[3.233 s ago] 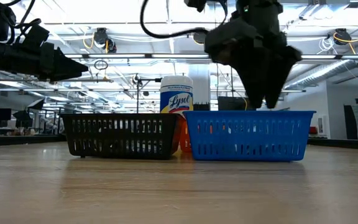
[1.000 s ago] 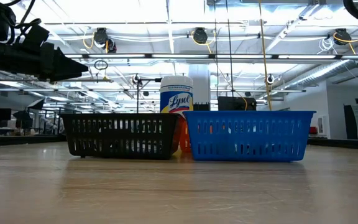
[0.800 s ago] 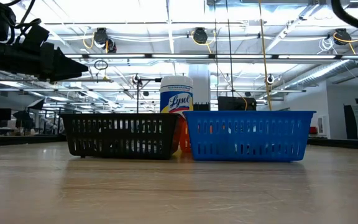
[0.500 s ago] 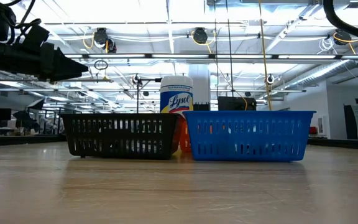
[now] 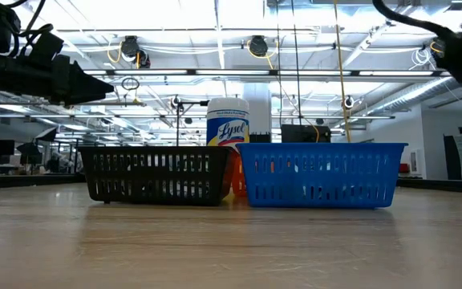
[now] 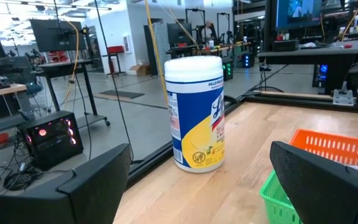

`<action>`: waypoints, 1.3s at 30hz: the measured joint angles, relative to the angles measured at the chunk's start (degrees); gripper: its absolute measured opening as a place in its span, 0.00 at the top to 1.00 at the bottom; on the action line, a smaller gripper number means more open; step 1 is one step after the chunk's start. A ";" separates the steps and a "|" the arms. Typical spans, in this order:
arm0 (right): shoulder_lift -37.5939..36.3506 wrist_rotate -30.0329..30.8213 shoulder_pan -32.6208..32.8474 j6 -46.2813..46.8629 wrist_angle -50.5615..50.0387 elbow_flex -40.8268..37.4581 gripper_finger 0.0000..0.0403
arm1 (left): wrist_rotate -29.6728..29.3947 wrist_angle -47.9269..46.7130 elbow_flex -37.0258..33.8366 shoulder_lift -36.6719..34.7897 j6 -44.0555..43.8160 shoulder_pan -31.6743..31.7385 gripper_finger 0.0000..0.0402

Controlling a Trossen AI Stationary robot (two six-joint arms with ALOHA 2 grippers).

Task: Pick & Place First Aid Supplies
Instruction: Put the alcohol pad into the blue bin

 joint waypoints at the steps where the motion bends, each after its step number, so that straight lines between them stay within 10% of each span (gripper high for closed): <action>1: -1.00 -0.01 -0.51 0.10 -1.46 0.00 1.00 | 0.02 0.00 0.00 -0.01 0.00 0.00 0.02; 16: -11.60 4.20 -9.73 5.79 -15.18 0.30 1.00 | 0.01 0.00 -0.01 0.01 0.00 0.00 0.02; 39: 15.88 8.72 -27.79 -11.42 -21.34 38.20 1.00 | 0.02 0.01 0.00 -0.01 0.00 -0.01 0.02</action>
